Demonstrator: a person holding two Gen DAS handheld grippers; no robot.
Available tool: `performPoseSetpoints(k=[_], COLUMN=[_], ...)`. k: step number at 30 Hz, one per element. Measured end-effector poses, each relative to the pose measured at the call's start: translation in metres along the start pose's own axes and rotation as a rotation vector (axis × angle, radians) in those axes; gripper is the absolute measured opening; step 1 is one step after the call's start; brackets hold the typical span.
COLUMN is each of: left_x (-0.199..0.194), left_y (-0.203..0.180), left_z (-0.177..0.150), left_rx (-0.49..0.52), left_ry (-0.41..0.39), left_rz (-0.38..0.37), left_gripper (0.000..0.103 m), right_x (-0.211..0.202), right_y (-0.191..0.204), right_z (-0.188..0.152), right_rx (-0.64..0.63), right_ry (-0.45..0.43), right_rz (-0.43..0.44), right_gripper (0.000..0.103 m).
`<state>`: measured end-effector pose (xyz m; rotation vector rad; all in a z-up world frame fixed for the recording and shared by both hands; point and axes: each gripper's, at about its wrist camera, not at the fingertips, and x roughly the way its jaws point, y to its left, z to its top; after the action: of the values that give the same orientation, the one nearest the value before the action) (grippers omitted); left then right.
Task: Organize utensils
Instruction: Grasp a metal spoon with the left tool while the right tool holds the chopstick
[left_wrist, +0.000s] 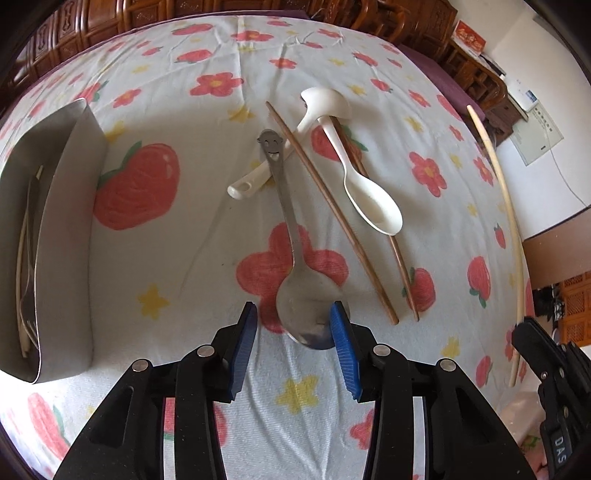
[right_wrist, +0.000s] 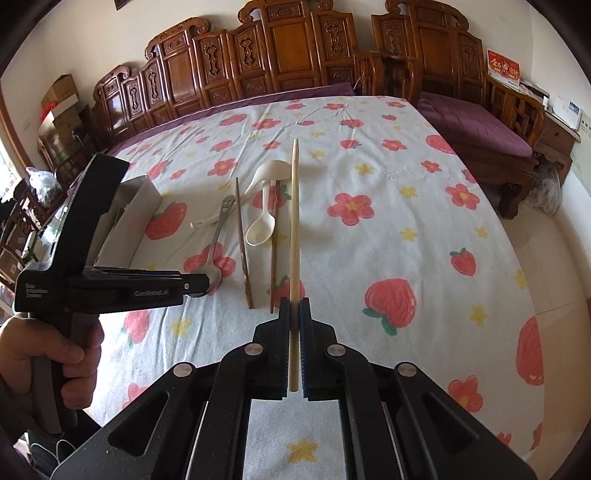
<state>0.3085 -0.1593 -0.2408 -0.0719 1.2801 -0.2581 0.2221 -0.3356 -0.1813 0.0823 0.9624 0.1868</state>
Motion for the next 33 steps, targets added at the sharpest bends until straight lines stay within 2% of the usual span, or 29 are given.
performPoseSetpoints(k=[7, 13, 16, 22, 33], left_x=[0.001, 0.003, 0.004, 0.002, -0.020], left_y=[-0.009, -0.018, -0.021, -0.018, -0.031], left_z=[0.003, 0.001, 0.000, 0.002, -0.001], left_rx=[-0.011, 0.019, 0.033, 0.015, 0.056], left_ry=[-0.001, -0.015, -0.026, -0.047, -0.118], left_rz=[0.037, 0.098, 0.136, 0.154, 0.121], left_gripper=[0.039, 0.039, 0.023, 0.009, 0.001], right_x=[-0.001, -0.004, -0.005, -0.005, -0.007], right_y=[-0.001, -0.001, -0.002, -0.002, -0.002], right_z=[-0.001, -0.001, -0.001, 0.000, 0.001], right_rx=[0.000, 0.003, 0.008, 0.010, 0.010], right_ry=[0.003, -0.002, -0.004, -0.001, -0.007], right_rz=[-0.002, 0.002, 0.004, 0.003, 0.003], right_gripper=[0.006, 0.006, 0.006, 0.006, 0.006])
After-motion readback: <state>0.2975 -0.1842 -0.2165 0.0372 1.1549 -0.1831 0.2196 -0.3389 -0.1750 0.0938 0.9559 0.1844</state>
